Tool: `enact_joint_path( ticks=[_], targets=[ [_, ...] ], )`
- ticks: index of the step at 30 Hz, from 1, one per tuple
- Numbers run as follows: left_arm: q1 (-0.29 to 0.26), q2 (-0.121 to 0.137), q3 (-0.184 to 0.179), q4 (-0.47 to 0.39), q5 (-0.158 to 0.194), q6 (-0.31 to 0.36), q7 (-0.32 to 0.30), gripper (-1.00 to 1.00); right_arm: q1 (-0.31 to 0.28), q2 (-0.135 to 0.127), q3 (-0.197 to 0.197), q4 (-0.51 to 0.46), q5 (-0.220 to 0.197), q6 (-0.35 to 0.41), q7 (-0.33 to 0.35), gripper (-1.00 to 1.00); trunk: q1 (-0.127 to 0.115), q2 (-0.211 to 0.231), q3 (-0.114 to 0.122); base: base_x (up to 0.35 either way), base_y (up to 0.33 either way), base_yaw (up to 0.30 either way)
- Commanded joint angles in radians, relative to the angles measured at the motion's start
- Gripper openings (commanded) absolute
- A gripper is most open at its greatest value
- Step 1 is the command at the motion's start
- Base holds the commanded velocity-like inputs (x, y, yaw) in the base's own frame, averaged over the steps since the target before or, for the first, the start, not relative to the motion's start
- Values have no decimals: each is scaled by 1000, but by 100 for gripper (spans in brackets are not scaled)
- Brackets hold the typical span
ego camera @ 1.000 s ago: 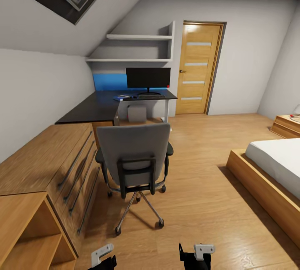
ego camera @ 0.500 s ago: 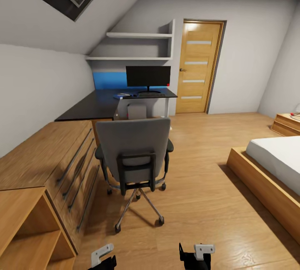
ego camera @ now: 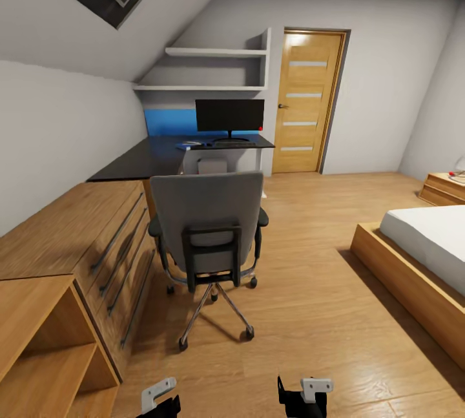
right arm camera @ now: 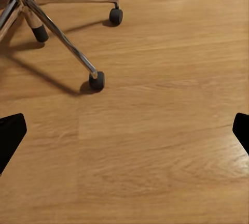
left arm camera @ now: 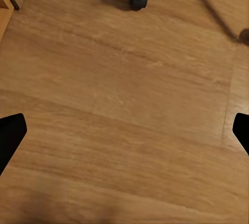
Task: In the bedroom, organize the workspace by keeping the computer under the desk, ensuring the monitor is on the desk, placing the keyboard on the desk next to the monitor, placing the mouse on the desk next to the keyboard, moving the folder from the swivel chair onto the desk next to the mouse, stacking the notebook on top of the folder with the pen on top of the notebook, and positioning the swivel chair next to the desk.
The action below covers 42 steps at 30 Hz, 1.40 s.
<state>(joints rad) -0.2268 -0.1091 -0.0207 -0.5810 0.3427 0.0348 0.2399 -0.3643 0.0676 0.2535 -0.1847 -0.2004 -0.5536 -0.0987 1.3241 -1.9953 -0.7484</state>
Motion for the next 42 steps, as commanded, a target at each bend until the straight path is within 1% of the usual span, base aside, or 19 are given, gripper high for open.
enact_joint_path(
  ticks=[1, 15, 17, 18, 21, 22, 26, 27, 31, 32, 35, 36, 38, 40, 42],
  targets=[
    [0, 0, -2, -2, 5, 4, 5, 100, -1, 0, 9, 1, -7, -3, -6, 100, 4, -8, -4, -11, 0, 0],
    [0, -2, -6, -2, 5, 3, 5, 100, -1, 1, 11, 1, -7, -3, -6, 100, 57, -106, -48, -2, 0, 0],
    [0, -26, -17, -7, 1, 6, 5, 100, -2, -2, 5, -21, -8, -3, -8, 100, 65, -120, -54, 0, 0, 0],
    [-21, -48, -22, -44, 0, 11, 14, 100, -24, -3, 5, -87, -8, 10, -13, 100, 69, -127, -57, 0, 0, 0],
    [-54, -53, -23, -85, 0, 24, 42, 100, -57, -3, 4, -114, -9, 37, -15, 100, 80, -148, -67, 0, 0, 0],
    [-87, -57, -23, -118, 0, 57, 84, 100, -109, -3, 4, -123, -11, 92, -15, 100, 84, -155, -70, 0, 0, 0],
    [-127, -59, -24, -141, 2, 110, 110, 100, -164, -3, 4, -126, -13, 157, -15, 100, 100, -183, -83, 0, 0, 0],
    [-148, -60, -24, -149, 2, 136, 116, 100, -189, -2, 3, -127, -14, 184, -15, 100, 103, -190, -86, 0, 0, 0],
    [-187, -61, -24, -156, 4, 169, 124, 100, -236, -1, 3, -130, -15, 227, -15, 100, 119, -218, -98, 0, 0, 0],
    [-206, -60, -24, -159, 5, 177, 126, 100, -259, -1, 3, -131, -15, 249, -15, 100, 123, -225, -101, 0, 0, 0],
    [-233, -60, -24, -160, 7, 186, 127, 100, -288, 0, 3, -132, -16, 280, -15, 100, 134, -246, -111, 0, 0, 0],
    [-253, -59, -23, -160, 8, 190, 126, 100, -303, 0, 3, -131, -16, 299, -14, 100, 138, -253, -114, 0, 0, 0],
    [-279, -58, -23, -160, 9, 197, 124, 100, -321, 0, 3, -130, -16, 318, -13, 100, 146, -267, -120, 0, 0, 0],
    [-291, -57, -23, -160, 9, 208, 123, 100, -330, 1, 3, -131, -16, 327, -11, 100, 153, -281, -126, 0, 0, 0],
    [-301, -56, -22, -160, 10, 232, 123, 100, -340, 2, 4, -136, -15, 339, -9, 100, 161, -295, -133, 0, 0, 0]
  ],
)
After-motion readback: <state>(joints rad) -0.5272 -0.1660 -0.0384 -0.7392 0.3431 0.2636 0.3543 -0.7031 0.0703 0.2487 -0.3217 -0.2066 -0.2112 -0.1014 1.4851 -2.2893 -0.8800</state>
